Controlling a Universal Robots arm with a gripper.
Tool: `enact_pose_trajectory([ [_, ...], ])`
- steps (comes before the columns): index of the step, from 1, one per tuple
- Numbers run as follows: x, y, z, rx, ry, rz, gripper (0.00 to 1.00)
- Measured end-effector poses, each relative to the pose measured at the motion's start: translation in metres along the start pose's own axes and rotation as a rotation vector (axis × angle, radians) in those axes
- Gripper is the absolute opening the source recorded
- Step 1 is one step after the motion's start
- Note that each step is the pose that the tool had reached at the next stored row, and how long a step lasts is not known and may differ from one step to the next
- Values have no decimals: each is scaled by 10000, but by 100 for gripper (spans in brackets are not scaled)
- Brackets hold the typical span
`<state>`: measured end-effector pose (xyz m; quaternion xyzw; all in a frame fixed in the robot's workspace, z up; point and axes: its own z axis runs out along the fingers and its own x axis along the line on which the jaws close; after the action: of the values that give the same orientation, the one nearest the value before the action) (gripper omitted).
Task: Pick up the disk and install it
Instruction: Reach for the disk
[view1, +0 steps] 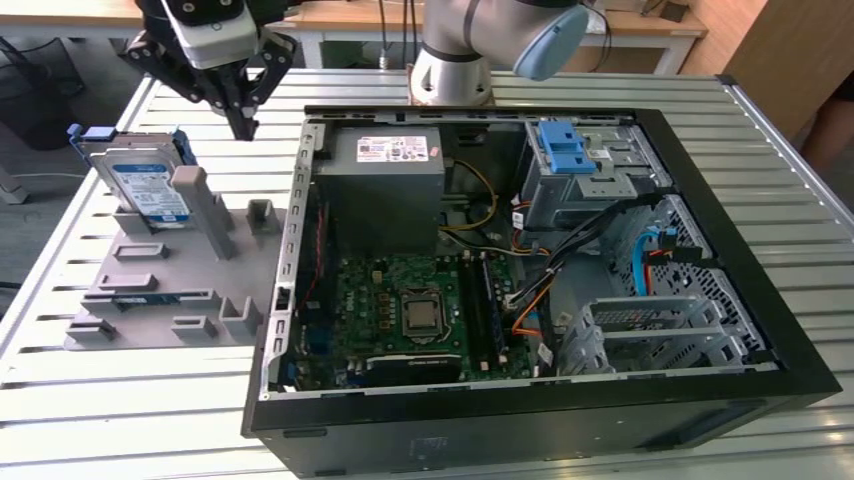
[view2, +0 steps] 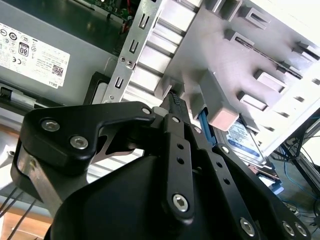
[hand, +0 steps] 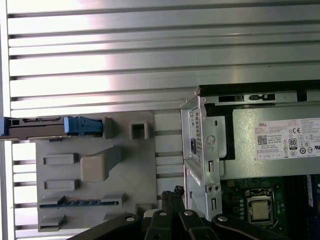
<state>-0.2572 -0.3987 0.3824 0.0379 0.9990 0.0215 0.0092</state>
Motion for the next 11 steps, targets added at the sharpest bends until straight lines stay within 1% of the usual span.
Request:
enact_pose_trajectory([
  [11, 55, -4, 7, 0, 2, 0, 11],
])
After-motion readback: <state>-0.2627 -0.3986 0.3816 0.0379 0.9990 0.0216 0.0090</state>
